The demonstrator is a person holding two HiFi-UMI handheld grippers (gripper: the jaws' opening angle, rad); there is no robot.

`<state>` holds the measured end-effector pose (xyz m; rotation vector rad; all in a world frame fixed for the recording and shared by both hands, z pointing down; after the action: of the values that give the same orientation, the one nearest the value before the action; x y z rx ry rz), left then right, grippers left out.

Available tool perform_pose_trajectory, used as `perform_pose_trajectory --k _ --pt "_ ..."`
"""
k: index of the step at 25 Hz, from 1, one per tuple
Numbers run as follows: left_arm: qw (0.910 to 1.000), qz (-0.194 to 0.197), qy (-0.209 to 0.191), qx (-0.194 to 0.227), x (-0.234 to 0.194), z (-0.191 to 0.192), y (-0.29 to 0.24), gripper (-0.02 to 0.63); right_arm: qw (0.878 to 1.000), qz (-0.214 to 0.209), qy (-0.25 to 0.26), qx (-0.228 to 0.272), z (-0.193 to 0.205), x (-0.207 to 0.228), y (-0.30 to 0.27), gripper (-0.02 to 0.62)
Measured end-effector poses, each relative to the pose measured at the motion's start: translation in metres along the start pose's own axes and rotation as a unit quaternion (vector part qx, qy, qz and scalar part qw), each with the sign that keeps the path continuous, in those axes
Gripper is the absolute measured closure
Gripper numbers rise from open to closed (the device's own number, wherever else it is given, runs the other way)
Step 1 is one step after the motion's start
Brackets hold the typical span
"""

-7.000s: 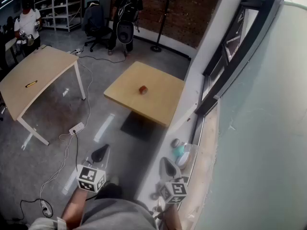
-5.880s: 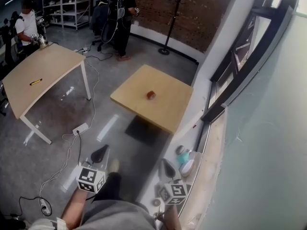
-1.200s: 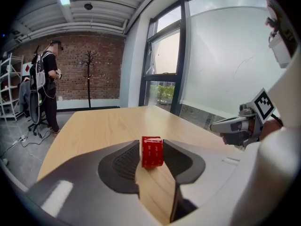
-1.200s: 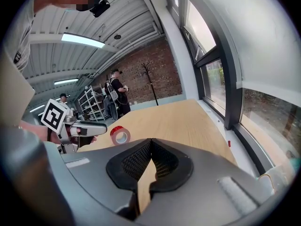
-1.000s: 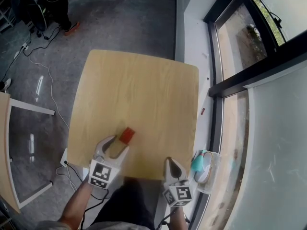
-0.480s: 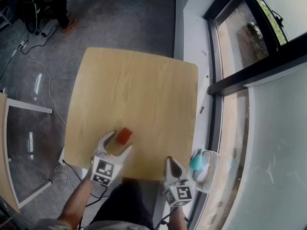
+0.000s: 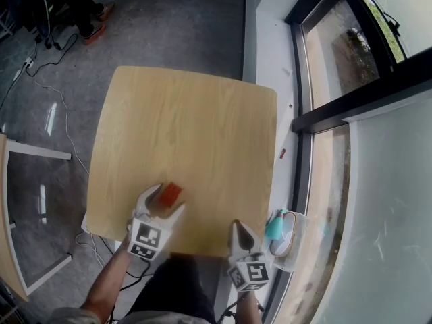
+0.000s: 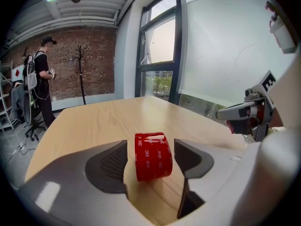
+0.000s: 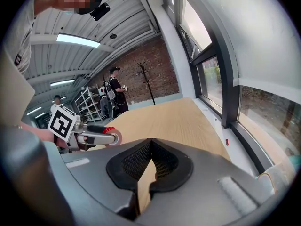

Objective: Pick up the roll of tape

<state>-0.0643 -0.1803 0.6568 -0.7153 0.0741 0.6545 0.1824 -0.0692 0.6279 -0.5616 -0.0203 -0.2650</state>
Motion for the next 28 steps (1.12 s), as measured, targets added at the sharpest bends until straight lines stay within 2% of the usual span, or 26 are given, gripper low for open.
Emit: perform_pose_trajectory --k 8,13,24,28 --pt "0.9999 -0.013 -0.008 0.000 0.001 0.003 -0.008 0.307 1.000 0.007 -0.003 0.010 0.005 0.009 -0.005 0.581" --pt "0.9996 -0.027 -0.004 0.002 0.001 0.003 -0.008 0.401 1.000 0.008 -0.004 0.009 0.005 0.010 -0.004 0.581" --pt "0.9996 -0.028 -0.005 -0.001 0.001 0.002 -0.008 0.413 1.000 0.009 -0.002 0.011 0.004 0.011 -0.001 0.581" --pt "0.9994 -0.032 -0.007 0.010 0.002 0.001 -0.003 0.414 1.000 0.007 0.005 0.007 0.001 0.011 0.000 0.581"
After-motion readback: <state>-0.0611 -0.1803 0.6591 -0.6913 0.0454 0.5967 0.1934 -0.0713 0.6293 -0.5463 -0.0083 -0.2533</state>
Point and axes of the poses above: the fingertips, and each gripper's own axes: y backward along the fingers, x to its right, z out of its underside, the point moved 10 cm from there along y, backward along the fingers, and after that the axes turned 15 degrees about y, right-handed, at the moved point
